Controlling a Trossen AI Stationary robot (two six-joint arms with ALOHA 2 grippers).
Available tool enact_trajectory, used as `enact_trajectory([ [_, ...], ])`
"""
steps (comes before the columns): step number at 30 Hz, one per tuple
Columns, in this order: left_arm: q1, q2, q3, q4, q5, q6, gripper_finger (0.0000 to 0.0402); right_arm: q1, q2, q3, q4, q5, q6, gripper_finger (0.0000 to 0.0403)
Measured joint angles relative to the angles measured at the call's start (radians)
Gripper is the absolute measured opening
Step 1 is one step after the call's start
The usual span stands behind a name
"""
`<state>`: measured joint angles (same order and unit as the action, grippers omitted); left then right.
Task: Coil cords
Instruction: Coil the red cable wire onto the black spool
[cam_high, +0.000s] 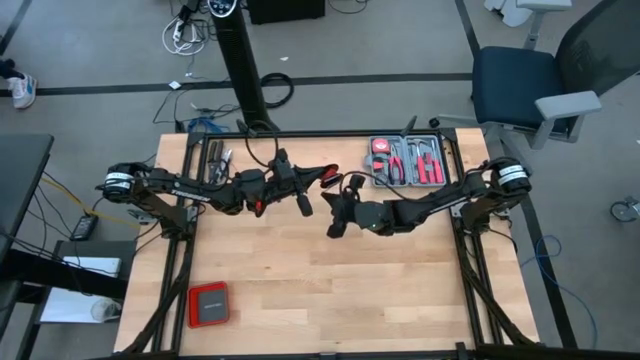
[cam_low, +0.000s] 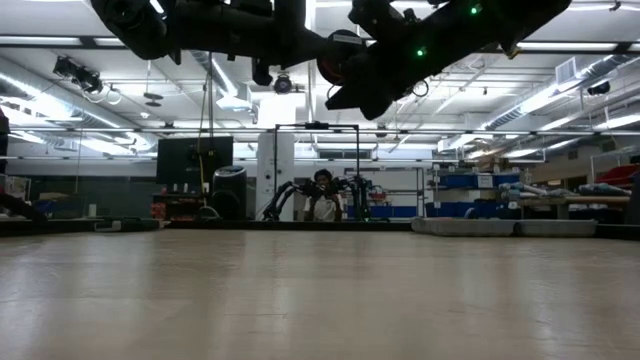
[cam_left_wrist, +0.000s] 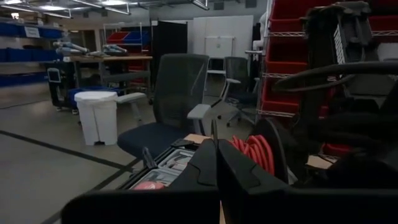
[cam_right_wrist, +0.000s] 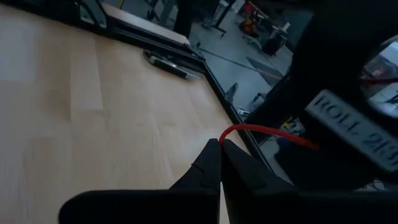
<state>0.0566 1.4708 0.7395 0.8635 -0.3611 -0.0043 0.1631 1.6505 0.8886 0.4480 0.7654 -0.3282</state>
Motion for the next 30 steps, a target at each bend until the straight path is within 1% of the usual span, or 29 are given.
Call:
enact_trajectory([
  [4,0.000,0.000,0.000,-0.004,0.006,-0.003,0.0000,0.000,0.000,0.001,0.022,0.000,0.037,0.0000],
  [7,0.001,0.000,0.000,-0.031,0.006,-0.002,0.0000,0.001,0.000,0.007,0.072,0.000,0.036,0.0000],
  [9,0.006,0.000,0.000,-0.045,0.005,0.000,0.0000,0.001,0.000,0.030,0.065,-0.001,0.030,0.0000],
  [15,0.009,0.016,0.000,-0.049,0.000,0.003,0.0000,-0.002,0.000,0.106,-0.008,-0.003,0.029,0.0000],
  [24,0.010,0.030,0.000,-0.052,0.014,0.004,0.0000,-0.005,0.001,0.220,-0.247,-0.006,0.076,0.0000],
  [30,0.010,0.030,0.001,-0.081,0.017,0.029,0.0000,-0.005,-0.003,0.249,-0.297,0.003,0.091,0.0000],
])
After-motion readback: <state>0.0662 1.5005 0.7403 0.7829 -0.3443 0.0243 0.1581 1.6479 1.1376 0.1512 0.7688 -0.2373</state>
